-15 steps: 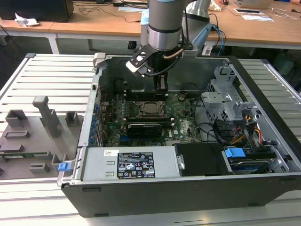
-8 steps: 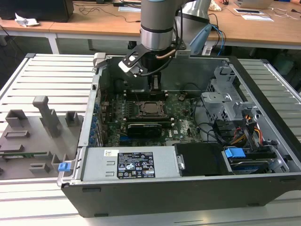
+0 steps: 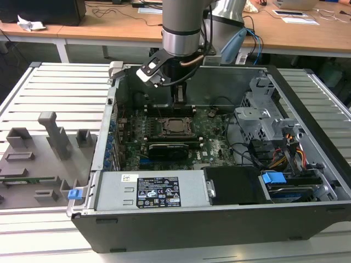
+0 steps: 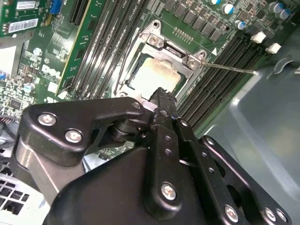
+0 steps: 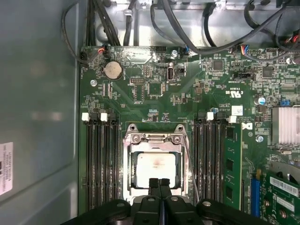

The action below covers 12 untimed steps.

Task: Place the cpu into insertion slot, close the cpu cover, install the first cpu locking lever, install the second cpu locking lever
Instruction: 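Install the first cpu locking lever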

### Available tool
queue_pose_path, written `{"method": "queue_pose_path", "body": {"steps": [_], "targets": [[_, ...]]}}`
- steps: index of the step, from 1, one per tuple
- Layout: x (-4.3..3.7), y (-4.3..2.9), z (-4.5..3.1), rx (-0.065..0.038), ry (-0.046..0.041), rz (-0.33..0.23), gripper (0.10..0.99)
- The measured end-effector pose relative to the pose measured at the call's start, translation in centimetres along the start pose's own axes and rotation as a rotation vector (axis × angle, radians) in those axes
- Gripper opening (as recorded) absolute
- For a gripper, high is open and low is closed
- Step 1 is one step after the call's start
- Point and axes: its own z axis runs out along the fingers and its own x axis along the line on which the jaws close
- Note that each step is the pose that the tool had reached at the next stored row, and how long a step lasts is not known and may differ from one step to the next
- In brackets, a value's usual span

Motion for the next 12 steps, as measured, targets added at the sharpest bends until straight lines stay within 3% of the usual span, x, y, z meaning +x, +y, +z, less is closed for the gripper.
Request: {"method": "queue_pose_path", "body": {"steps": [3, 5, 8, 12], "targets": [[0.01, 0.04, -1.12, 0.0, 0.0, 0.0, 0.106], [0.02, 0.05, -1.31, 0.0, -0.0018, -0.004, 0.106], [0.02, 0.04, -1.31, 0.001, 0.0006, -0.118, 0.106], [0.02, 0.04, -1.31, 0.002, 0.0017, -0.195, 0.106]]}}
